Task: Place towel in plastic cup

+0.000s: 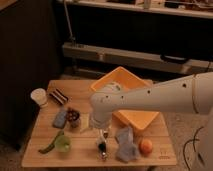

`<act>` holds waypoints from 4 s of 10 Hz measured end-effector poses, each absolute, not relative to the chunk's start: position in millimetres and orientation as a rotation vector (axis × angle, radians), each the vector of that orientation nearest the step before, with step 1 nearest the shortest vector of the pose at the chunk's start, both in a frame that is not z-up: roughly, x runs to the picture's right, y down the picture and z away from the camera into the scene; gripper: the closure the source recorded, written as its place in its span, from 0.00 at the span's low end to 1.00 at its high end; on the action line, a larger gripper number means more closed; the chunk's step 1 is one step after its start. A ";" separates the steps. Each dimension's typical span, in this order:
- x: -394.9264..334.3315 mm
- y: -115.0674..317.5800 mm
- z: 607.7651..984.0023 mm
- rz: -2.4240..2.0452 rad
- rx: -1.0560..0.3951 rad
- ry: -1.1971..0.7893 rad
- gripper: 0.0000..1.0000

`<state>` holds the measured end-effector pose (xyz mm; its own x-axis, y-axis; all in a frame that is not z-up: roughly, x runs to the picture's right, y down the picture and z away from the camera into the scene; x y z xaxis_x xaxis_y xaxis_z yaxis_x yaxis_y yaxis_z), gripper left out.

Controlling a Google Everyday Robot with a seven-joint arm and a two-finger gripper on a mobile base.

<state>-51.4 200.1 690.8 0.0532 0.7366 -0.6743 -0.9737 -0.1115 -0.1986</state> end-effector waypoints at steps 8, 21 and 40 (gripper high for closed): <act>-51.4 200.2 690.9 1.515 -0.767 0.401 0.20; -14.5 207.1 691.0 1.574 -0.720 0.448 0.20; 75.8 248.4 728.7 1.655 -0.622 0.443 0.91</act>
